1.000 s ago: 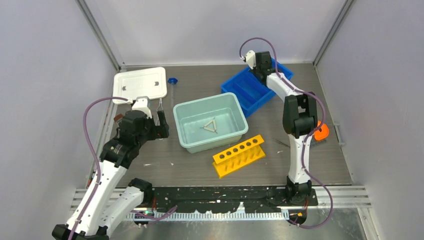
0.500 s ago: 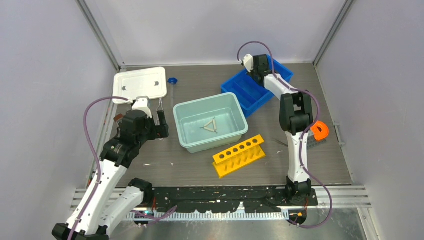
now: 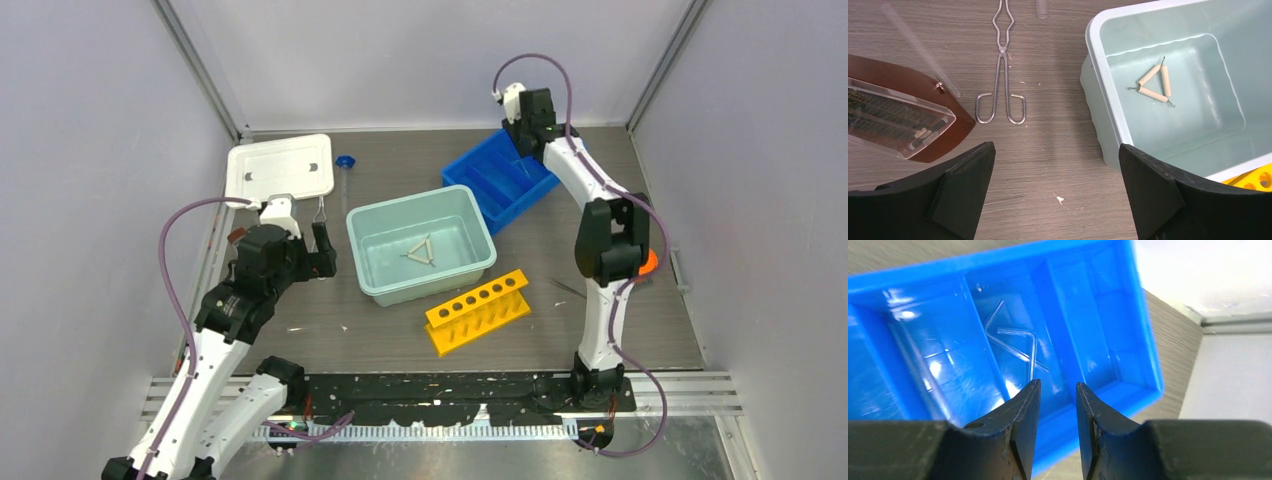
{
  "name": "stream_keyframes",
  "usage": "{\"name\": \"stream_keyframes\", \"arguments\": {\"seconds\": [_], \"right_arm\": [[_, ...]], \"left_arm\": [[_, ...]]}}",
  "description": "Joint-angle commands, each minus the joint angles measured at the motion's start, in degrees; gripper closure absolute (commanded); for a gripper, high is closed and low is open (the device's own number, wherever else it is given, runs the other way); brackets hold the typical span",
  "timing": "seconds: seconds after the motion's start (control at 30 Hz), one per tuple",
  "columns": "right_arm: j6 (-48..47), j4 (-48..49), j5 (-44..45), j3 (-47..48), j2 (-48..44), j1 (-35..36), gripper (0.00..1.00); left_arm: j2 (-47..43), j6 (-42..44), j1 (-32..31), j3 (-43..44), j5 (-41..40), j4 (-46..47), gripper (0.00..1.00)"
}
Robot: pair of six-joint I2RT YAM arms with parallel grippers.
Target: Organize the chemistry lab equipment
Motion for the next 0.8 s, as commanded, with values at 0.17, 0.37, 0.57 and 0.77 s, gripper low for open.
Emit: {"name": "stream_keyframes", "arguments": {"seconds": [0.17,0.37,0.57,0.77], "right_arm": [[36.33,-10.94,1.60,-8.77,-25.91,0.02,0.65],[51.18,-18.46,-1.69,-20.48,-39.34,0.01,0.69],[57.29,-17.21,-7.34,-37.04,-55.02,0.01,0.68],[50.99,-19.95,-2.89,-45.91,-62.43,0.01,0.66]], "left_arm": [[-0.99,0.74,-0.29,0.25,3.38,1.42,0.02],[-2.86,0.66,-0.29,-0.60,6.75,1.58,0.02],[-4.93,0.72,-0.29,-1.06,6.49,1.64,0.02],[-4.38,0.34,-0.46,-0.83,7.47,1.63,0.02]]}}
